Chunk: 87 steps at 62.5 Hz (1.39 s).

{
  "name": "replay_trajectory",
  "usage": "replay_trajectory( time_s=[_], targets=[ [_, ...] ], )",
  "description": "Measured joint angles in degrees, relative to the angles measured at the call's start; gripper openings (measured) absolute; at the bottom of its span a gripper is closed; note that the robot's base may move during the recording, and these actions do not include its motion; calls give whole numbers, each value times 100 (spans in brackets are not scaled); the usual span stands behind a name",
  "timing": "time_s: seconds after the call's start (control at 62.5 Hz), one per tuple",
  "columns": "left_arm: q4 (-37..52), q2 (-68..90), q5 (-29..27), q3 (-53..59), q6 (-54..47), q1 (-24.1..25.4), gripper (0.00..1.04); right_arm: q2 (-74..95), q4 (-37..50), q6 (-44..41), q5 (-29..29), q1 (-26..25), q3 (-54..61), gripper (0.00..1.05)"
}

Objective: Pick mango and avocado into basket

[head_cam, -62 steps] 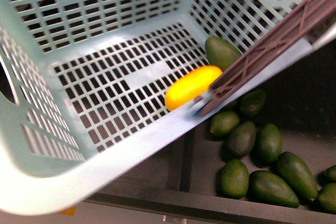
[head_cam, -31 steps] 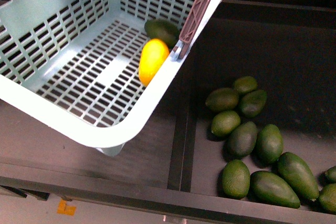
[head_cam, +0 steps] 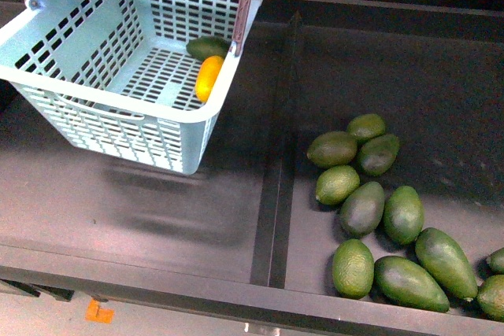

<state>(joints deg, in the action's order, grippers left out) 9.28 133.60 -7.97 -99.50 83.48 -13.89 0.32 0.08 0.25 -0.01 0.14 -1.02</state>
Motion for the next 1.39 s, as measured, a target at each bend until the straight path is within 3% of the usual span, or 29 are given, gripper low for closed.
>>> replay_trajectory(
  time_s=[0.368,0.496,0.768,0.912,0.96,1.024,1.04,1.072,1.136,1.184,1.28,1.392],
  targets=[
    [595,46,234,857,46,101,14,0,0,0,0,0,0,96],
    [798,-431,98,1517,201,52,46,0,0,0,2,0,0,96],
    [592,-2216,-750,3254,328,37,98,0,0,-2,2,0,0,96],
    [651,-3530,-1211,4542,839,55,96,0,0,0,2,0,0,96],
    [1521,-3873,-911,5056,26,46,90,0,0,-2,2,-2,0,96],
    [3254,-4424,-535,5939,-2197,42,75,0,0,-2,0,0,0,96],
    [3418,-4492,-509,6035,-2347,46,74,0,0,-2,0,0,0,96],
    [3950,-4752,-420,6382,-3563,74,66,0,0,-2,0,-2,0,96],
    [4389,-5176,-310,6931,-5790,216,52,0,0,-2,2,-2,0,96],
    [4452,-5370,-240,7232,-6712,313,43,0,0,-2,2,0,0,96],
    [4485,-5716,-79,7818,-7718,487,23,0,0,-2,0,0,0,96],
    [4498,-6279,94,8338,-8105,660,2,0,0,-2,2,0,0,96]
  ],
)
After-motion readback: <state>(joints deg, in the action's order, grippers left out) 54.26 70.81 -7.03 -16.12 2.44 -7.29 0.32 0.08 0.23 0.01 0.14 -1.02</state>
